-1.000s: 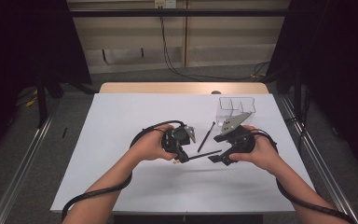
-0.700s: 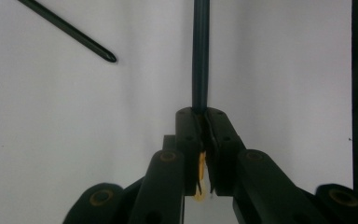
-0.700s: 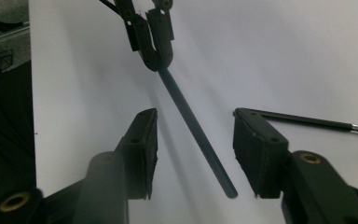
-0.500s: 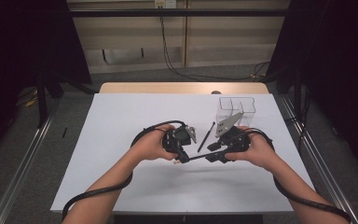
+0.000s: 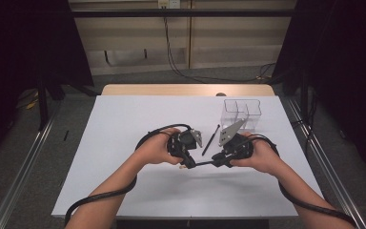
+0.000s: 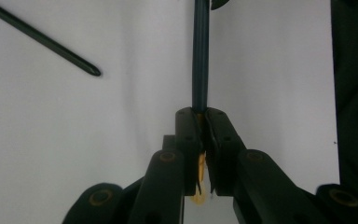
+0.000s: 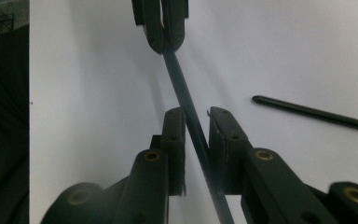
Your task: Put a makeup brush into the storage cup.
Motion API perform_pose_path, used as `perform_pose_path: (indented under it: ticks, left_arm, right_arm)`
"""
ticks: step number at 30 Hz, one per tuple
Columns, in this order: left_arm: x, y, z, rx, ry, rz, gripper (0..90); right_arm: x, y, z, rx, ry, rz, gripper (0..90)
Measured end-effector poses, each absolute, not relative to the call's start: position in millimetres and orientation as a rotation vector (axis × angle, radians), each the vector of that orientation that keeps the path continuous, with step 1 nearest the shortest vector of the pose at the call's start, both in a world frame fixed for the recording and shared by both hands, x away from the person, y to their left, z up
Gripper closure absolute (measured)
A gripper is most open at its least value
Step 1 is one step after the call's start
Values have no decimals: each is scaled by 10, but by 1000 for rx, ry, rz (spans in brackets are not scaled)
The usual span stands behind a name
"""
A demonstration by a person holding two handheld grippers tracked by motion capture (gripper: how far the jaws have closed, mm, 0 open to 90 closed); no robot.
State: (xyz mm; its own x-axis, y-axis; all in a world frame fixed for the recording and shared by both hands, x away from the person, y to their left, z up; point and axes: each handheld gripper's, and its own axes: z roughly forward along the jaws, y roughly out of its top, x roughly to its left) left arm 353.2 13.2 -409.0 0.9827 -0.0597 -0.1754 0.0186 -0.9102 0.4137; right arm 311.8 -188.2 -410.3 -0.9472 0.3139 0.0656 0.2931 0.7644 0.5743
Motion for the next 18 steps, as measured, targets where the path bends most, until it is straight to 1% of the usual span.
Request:
perform_pose_path:
  ticks: [8, 9, 18]
  left_arm:
    - [3536, 129, -4034, 2689, -48, -288, 842]
    - [3527, 133, -4034, 2673, -25, -283, 842]
    - [3557, 188, -3992, 2629, -17, -298, 841]
  right_arm:
    - [3105, -1846, -4187, 459, 2945, 939, 787]
    - [3102, -1836, -4194, 451, 2950, 932, 794]
    - [3107, -1819, -4262, 429, 2963, 923, 816]
